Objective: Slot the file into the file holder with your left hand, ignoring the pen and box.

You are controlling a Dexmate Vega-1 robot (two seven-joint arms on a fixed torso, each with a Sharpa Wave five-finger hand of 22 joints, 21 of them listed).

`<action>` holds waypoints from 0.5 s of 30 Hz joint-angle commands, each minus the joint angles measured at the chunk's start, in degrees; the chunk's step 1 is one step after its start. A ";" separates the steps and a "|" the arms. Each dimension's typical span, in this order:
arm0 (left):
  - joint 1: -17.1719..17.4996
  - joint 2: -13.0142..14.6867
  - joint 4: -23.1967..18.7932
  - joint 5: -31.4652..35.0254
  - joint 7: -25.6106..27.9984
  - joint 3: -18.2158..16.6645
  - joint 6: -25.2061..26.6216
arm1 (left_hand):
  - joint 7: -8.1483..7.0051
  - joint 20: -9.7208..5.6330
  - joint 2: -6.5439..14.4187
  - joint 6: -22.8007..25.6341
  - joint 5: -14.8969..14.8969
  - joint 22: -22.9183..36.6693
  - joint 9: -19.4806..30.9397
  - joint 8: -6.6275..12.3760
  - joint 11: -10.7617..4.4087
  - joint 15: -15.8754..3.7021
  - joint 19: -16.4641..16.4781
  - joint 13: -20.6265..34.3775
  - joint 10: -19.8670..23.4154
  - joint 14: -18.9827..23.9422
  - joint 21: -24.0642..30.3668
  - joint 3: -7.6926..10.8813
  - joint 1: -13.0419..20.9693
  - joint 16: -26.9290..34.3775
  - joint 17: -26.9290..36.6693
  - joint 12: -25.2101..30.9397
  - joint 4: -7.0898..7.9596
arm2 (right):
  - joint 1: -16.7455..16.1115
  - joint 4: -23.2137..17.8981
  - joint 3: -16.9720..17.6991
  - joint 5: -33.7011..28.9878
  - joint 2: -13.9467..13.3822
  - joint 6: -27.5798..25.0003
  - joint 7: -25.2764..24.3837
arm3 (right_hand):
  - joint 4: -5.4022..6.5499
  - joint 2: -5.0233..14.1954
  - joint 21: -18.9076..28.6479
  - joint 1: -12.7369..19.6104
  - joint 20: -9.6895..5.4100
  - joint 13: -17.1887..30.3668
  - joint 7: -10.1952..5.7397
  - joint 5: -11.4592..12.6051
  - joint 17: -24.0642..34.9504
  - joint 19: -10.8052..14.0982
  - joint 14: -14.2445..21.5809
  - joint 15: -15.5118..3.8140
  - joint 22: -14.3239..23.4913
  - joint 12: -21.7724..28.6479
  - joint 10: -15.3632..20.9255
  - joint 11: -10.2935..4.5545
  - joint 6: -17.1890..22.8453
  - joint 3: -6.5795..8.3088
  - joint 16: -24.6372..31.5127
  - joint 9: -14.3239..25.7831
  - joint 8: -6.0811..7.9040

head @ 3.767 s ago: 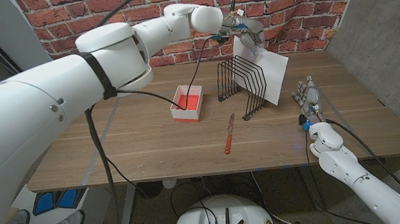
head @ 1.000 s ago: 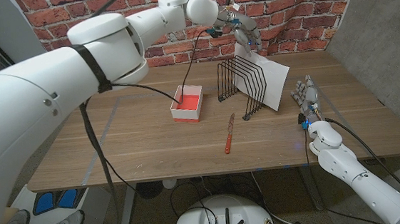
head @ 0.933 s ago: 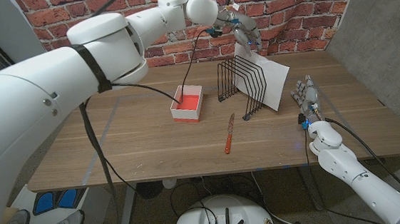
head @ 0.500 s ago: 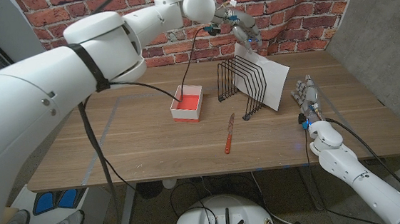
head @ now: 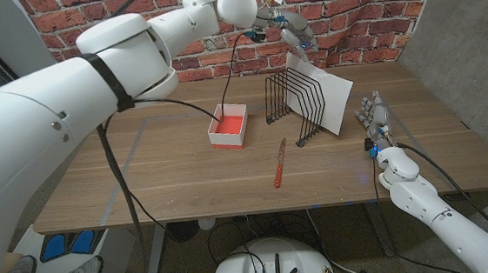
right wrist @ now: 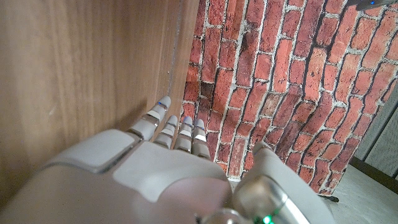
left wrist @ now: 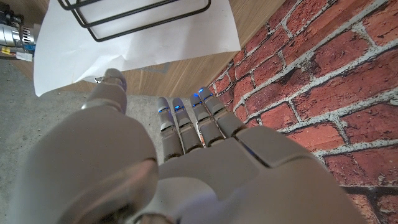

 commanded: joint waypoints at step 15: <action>3.26 4.62 1.10 -6.21 -5.44 -8.56 -10.22 | 0.42 -4.37 1.33 -1.53 0.05 0.10 0.15 0.05 1.00 -0.98 -2.05 0.01 -2.42 -2.29 -0.09 -0.41 -1.82 0.12 0.10 0.18 0.41 | 0.40 -0.08 -0.07 -0.18 -0.35 -0.50 0.11 | 0.25 2.73 0.01 -0.36 0.32 0.22 -0.06 0.48 0.31 -0.06 -0.03 0.19 0.20 0.16 0.29 -0.24 0.20 0.20 0.03 0.12 0.09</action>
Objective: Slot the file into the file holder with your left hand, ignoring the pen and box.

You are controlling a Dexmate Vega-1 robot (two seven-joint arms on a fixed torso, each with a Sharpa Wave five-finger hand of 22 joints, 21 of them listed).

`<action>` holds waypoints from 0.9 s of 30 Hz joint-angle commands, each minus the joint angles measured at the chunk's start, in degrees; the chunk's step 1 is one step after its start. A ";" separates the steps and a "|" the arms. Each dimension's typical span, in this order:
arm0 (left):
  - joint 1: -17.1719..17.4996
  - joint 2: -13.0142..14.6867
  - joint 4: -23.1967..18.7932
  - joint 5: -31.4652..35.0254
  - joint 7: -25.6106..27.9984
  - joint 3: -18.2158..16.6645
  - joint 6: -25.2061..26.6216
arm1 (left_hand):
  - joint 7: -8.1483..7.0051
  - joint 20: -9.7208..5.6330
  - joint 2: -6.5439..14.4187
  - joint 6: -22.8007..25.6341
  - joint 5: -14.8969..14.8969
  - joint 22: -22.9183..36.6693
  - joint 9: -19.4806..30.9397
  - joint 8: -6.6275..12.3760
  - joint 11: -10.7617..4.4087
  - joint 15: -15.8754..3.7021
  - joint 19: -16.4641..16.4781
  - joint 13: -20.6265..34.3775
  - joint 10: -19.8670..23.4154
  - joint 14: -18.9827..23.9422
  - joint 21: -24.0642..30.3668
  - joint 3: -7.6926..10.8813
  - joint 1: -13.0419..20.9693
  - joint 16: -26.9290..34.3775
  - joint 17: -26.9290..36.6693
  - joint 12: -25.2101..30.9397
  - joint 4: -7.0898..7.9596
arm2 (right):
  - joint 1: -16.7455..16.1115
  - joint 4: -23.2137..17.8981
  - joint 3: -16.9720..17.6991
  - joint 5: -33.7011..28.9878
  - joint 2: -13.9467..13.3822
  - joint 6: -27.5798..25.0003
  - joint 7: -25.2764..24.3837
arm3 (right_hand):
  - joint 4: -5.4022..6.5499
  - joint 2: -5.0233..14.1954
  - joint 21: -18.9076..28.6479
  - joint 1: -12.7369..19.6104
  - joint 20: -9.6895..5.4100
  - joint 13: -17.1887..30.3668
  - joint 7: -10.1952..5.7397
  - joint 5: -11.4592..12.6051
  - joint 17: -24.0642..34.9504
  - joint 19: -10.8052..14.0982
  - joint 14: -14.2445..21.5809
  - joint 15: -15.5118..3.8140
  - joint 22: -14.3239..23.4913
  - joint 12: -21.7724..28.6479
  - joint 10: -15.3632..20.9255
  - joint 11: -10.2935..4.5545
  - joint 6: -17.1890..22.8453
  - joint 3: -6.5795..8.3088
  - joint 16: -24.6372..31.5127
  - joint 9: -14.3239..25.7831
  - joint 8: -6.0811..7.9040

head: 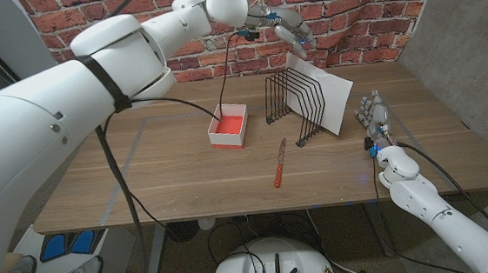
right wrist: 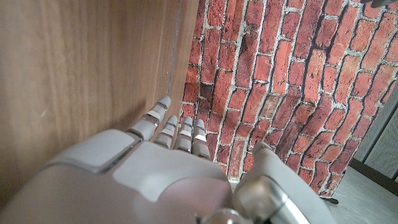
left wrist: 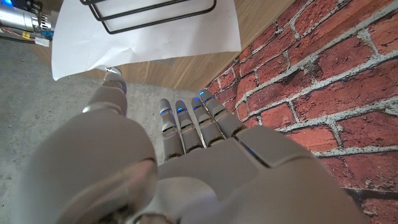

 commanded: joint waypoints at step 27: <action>8.98 7.99 -3.36 -6.67 -5.89 -14.24 -13.05 | -0.50 -3.90 1.97 -3.55 0.09 0.07 0.14 -0.15 1.59 -0.15 -3.10 -0.05 -3.37 -3.12 0.03 -1.01 -5.23 0.31 0.22 0.52 1.72 | -1.80 -2.69 0.82 0.27 -2.00 -1.32 -0.08 | 0.24 2.70 0.00 -0.35 0.19 0.22 -0.05 0.47 0.33 -0.13 -0.04 0.17 0.20 0.16 0.28 -0.19 0.17 0.16 0.03 0.11 0.10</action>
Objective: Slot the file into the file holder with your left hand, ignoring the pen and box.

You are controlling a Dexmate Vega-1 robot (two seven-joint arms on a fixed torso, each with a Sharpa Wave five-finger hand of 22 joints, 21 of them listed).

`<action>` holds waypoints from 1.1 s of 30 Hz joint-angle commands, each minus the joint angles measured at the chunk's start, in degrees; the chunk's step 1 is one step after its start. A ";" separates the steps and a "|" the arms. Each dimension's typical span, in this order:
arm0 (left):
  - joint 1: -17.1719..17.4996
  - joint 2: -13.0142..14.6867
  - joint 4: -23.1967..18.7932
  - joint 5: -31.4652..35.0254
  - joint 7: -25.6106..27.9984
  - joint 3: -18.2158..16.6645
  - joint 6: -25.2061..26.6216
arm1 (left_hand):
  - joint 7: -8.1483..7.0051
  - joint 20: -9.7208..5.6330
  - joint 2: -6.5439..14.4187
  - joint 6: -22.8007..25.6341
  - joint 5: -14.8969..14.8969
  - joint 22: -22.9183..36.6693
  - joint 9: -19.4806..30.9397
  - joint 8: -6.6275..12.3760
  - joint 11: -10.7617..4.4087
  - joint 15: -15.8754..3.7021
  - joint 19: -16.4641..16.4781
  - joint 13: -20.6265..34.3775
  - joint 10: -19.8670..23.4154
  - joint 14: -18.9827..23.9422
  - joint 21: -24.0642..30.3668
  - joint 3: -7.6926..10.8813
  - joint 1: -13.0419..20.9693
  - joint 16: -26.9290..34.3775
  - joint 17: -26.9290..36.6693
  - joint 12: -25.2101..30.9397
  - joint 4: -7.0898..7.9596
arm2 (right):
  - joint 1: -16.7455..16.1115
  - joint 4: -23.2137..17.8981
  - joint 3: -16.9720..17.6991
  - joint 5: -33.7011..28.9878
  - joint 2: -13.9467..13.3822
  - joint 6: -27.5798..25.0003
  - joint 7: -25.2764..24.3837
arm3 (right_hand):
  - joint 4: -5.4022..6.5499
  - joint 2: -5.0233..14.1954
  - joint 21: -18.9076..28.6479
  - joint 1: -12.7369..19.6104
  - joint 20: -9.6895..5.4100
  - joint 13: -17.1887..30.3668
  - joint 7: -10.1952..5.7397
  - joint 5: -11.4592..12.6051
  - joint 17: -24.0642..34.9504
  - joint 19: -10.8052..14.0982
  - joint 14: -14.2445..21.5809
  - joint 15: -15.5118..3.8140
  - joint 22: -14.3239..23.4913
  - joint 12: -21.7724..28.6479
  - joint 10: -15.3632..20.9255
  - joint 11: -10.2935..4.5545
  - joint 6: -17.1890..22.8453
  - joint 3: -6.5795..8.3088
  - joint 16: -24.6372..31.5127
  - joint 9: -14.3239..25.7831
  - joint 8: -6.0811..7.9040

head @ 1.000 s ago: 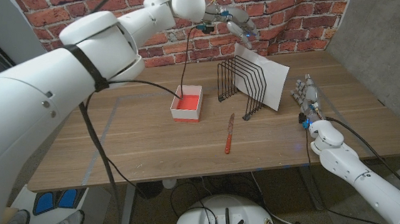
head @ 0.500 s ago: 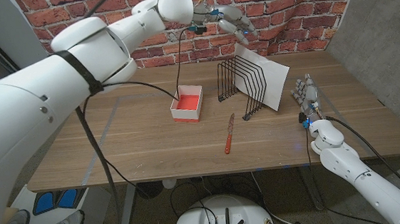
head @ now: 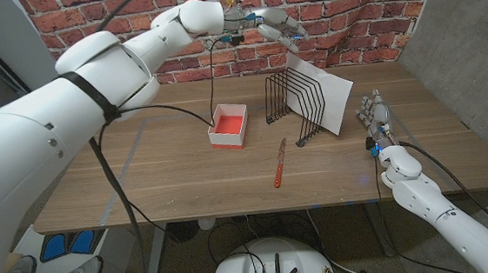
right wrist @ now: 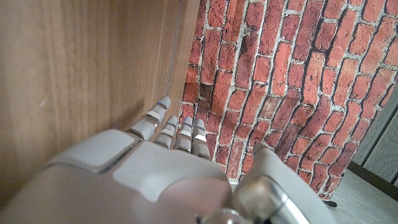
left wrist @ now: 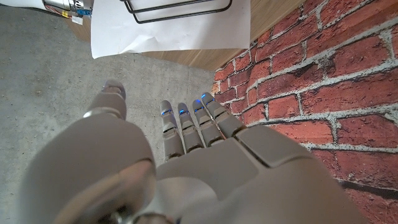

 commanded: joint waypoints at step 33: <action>25.61 20.44 -43.69 2.26 10.56 -19.49 21.00 | -0.09 -4.08 2.02 -4.32 0.35 0.04 -0.03 -0.39 0.77 0.22 -1.42 -0.16 -2.17 -1.59 0.27 -0.13 -4.56 0.36 0.17 0.43 1.78 | -0.59 -2.12 0.38 0.06 -2.07 -1.34 1.40 | 0.16 2.65 0.02 -0.28 -0.53 0.21 -0.02 0.48 0.29 0.10 -0.13 0.03 0.19 0.17 0.31 -0.13 0.14 0.17 -0.05 0.11 0.11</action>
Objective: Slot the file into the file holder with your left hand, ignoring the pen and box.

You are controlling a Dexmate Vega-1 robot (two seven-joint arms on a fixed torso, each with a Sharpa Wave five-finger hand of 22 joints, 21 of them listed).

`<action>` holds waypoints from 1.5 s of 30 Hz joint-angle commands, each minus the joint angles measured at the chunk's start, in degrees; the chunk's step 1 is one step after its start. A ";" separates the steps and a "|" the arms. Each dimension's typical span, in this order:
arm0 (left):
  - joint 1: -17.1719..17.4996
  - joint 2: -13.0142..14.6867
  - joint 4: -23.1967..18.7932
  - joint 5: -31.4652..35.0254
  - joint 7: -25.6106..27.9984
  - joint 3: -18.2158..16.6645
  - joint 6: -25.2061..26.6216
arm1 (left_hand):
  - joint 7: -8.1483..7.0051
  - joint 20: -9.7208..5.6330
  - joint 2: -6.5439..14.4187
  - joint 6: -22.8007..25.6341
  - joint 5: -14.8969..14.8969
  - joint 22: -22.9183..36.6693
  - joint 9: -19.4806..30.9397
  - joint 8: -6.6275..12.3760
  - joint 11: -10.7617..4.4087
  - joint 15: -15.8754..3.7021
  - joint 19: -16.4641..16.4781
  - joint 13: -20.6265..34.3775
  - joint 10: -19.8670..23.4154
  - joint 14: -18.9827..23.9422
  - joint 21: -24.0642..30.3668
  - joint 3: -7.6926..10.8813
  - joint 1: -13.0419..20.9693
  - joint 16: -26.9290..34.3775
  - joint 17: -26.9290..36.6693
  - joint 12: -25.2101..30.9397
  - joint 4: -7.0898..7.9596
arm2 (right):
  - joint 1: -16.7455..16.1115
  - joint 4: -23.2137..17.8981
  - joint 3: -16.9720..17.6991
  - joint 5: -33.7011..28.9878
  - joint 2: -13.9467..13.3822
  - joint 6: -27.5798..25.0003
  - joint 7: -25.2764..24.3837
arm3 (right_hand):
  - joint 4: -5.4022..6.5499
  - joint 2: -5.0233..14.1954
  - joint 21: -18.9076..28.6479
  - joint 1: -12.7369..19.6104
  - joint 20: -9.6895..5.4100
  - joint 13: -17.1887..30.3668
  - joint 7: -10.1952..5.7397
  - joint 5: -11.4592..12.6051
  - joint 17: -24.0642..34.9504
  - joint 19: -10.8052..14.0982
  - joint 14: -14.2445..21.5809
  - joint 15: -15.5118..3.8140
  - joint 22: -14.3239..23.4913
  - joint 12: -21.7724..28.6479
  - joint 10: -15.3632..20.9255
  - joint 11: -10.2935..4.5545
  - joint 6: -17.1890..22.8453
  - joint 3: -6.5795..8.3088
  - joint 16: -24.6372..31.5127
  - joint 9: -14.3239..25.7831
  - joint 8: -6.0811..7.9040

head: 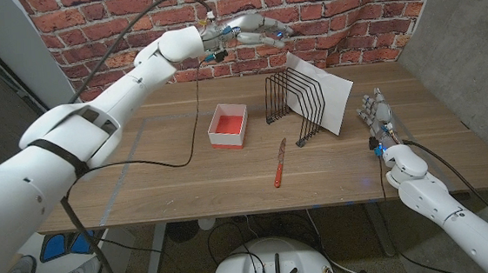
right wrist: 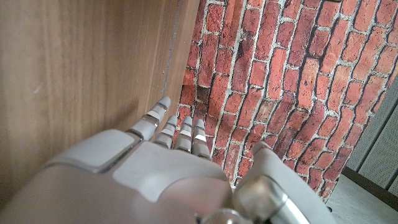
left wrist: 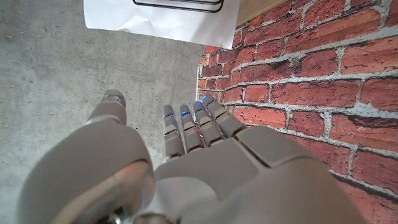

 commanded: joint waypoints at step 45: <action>27.04 10.06 -28.84 -3.76 22.29 -13.39 26.69 | 0.51 -3.56 2.71 -4.97 0.45 0.03 -0.24 0.07 2.20 1.33 -2.16 0.05 -3.33 -2.68 0.22 0.35 -5.01 0.41 0.29 0.29 1.36 | 1.26 -1.69 -0.36 -0.36 -1.69 -2.31 0.64 | 0.03 2.50 -0.02 -0.18 -0.40 0.21 -0.09 0.48 0.19 0.17 -0.18 -0.08 0.17 0.20 0.40 -0.16 -0.03 0.19 -0.14 0.10 0.08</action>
